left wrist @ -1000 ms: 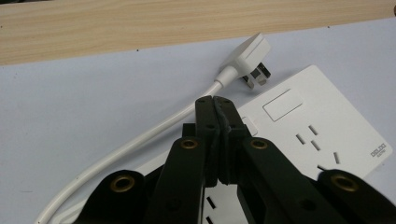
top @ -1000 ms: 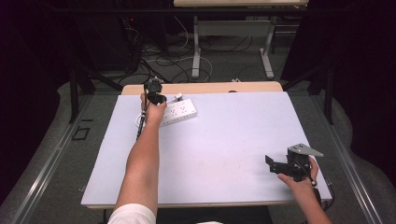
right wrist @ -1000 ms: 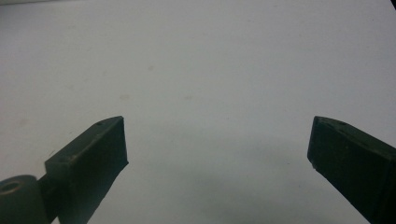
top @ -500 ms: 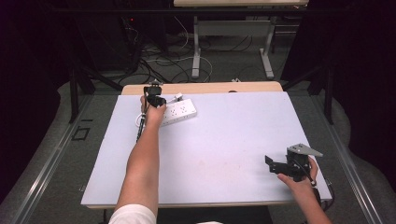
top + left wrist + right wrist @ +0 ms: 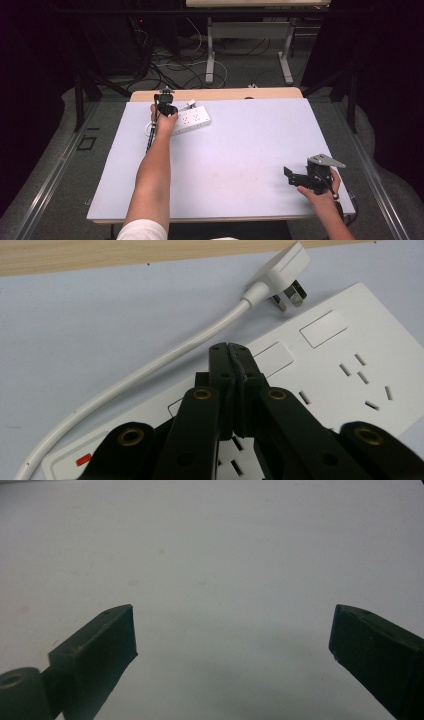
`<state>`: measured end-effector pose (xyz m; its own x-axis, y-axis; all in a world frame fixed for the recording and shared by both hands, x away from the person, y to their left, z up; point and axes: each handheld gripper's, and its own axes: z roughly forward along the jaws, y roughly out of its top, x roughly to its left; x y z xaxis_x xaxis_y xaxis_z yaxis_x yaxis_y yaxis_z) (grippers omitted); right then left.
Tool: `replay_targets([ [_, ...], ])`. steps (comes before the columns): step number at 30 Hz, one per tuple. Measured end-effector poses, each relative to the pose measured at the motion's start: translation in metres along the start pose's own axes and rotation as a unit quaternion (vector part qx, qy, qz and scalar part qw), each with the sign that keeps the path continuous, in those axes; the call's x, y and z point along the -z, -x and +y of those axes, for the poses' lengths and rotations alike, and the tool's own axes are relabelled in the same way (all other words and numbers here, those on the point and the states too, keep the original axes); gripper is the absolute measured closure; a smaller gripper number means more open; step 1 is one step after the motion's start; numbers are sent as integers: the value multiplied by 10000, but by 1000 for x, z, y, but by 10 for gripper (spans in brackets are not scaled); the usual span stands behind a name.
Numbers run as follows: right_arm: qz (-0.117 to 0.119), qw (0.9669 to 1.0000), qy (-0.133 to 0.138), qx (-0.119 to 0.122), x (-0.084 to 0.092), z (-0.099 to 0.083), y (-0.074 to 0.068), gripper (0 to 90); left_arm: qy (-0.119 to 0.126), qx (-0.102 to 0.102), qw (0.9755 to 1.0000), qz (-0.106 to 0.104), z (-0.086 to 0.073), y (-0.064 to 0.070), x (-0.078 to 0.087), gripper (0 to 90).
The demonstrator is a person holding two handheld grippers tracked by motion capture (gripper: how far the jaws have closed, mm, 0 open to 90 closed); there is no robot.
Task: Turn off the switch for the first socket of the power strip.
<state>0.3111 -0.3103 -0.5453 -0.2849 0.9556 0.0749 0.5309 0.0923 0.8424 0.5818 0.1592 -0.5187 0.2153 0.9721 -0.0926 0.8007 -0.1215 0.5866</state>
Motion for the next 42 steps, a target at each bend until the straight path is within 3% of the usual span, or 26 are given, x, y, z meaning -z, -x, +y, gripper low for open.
replay_targets([
  [15,33,10000,-31,3,0,0,1,43,-39,41,10000,68,-1,1,0,896],
  [24,34,10000,-52,6,0,-1,1,44,12,139,9999,37,-1,0,-1,896],
  [28,-2,10000,-24,21,-1,-1,0,44,-42,94,9999,2,-2,-1,-3,898],
  [32,29,10000,-54,20,-1,-1,1,44,43,163,9999,11,-3,-1,-4,897],
  [42,40,10000,-50,-28,0,-1,0,44,-6,96,9999,63,-3,1,-2,896],
])
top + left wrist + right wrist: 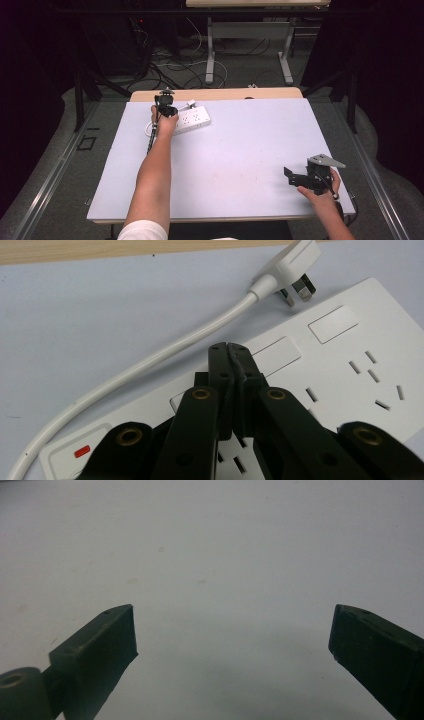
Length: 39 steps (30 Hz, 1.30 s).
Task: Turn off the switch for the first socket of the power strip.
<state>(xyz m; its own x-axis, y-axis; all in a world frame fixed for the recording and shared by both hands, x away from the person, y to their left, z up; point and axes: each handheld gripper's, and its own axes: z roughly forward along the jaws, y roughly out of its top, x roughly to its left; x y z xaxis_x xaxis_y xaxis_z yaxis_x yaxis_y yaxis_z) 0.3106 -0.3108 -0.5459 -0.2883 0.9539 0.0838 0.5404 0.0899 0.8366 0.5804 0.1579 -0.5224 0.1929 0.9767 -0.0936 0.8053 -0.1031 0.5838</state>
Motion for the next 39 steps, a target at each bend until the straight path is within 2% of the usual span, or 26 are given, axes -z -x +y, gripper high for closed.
replay_targets([
  [11,-36,10000,11,41,1,0,0,45,98,-19,10000,-5,1,1,8,882],
  [16,26,10000,-2,69,0,1,-1,46,90,-131,9999,-46,0,1,14,872],
  [19,50,9999,22,88,-1,1,-3,47,147,-119,9998,-47,0,2,18,865],
  [22,56,9999,21,95,0,2,-3,48,88,-176,9998,-94,0,2,23,855],
  [24,59,9999,9,82,0,2,-4,48,153,-191,9997,-97,-1,2,25,854],
  [25,71,9999,26,81,-1,1,-4,48,96,-238,9996,-113,-1,2,27,850],
  [29,125,9998,28,160,-1,2,-4,48,174,-261,9994,-135,-2,2,32,832],
  [33,112,9998,81,137,1,3,-2,48,155,-325,9992,-151,-5,5,36,814],
  [39,135,9998,78,107,1,3,0,49,265,-380,9984,-325,-4,12,46,777],
])
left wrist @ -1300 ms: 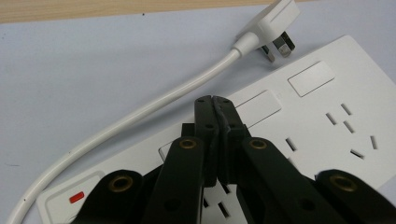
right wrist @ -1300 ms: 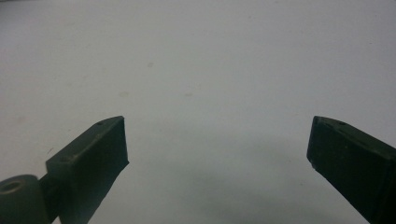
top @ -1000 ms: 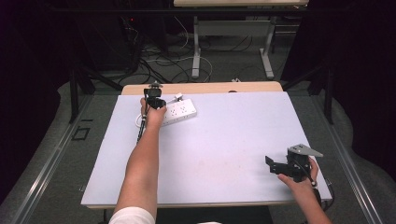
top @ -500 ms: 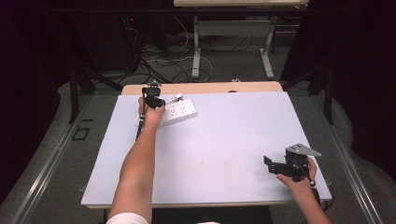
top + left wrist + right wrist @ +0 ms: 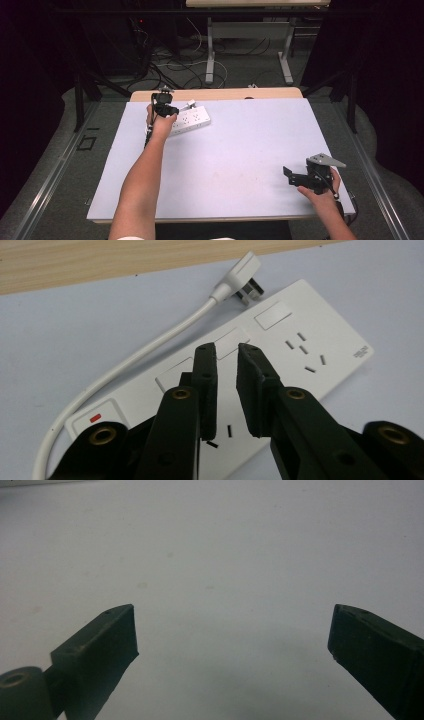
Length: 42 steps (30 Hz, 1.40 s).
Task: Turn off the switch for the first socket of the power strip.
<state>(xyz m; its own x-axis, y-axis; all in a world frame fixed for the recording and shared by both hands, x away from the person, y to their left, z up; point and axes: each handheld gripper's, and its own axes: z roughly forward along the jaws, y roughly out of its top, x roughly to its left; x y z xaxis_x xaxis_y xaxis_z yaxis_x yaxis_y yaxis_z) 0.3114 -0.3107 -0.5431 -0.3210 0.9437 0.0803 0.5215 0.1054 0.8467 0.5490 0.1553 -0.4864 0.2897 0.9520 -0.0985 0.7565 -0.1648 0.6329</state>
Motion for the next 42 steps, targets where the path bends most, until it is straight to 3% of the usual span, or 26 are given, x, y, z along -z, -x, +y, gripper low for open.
replay_targets([
  [4,4,10000,-6,9,0,0,-1,49,81,-115,9998,-102,1,4,8,741],
  [13,-2,10000,3,-9,1,0,-3,48,163,-102,9993,-314,-1,8,24,671],
  [19,44,10000,-23,46,1,0,-4,48,230,-223,9987,-408,-6,9,34,625],
  [31,38,10000,16,71,1,1,-5,48,378,-314,9973,-548,-22,12,59,502],
  [39,41,10000,-23,79,1,1,-5,48,434,-349,9953,-788,-39,13,78,449],
  [42,58,10000,-20,78,0,1,-7,48,599,-473,9947,-694,-45,14,85,414],
])
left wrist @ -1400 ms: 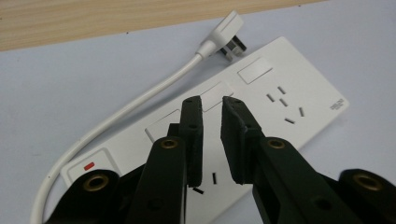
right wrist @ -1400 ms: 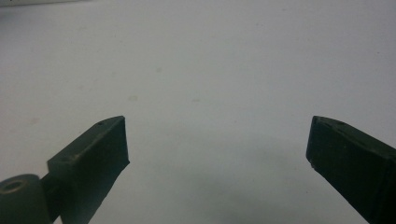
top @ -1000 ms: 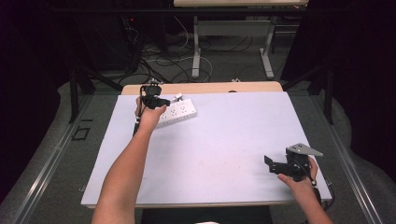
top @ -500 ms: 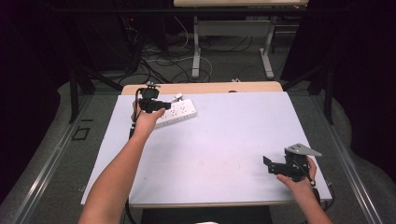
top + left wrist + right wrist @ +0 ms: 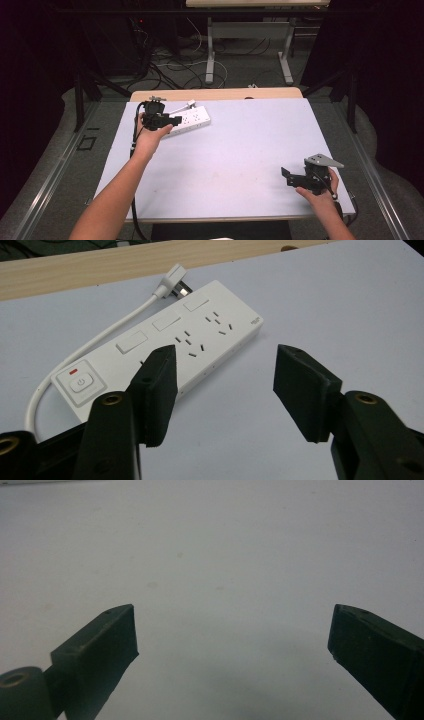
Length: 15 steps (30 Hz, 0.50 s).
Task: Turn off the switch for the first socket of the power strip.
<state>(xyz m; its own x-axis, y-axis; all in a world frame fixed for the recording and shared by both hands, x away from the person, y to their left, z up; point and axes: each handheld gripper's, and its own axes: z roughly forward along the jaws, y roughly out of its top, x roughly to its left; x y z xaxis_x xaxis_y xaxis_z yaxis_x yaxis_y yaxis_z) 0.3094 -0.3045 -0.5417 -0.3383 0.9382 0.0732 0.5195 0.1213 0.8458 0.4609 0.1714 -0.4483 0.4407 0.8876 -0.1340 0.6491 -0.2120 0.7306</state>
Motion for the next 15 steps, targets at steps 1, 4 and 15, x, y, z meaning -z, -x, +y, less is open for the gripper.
replay_targets([
  [1,2,10000,-1,0,0,0,0,48,63,38,10000,-29,-2,2,3,411],
  [4,-2,10000,0,12,0,0,0,48,125,50,9999,-98,-7,3,10,380],
  [15,5,10000,13,-1,0,0,0,48,234,-16,9995,-217,-28,13,29,254],
])
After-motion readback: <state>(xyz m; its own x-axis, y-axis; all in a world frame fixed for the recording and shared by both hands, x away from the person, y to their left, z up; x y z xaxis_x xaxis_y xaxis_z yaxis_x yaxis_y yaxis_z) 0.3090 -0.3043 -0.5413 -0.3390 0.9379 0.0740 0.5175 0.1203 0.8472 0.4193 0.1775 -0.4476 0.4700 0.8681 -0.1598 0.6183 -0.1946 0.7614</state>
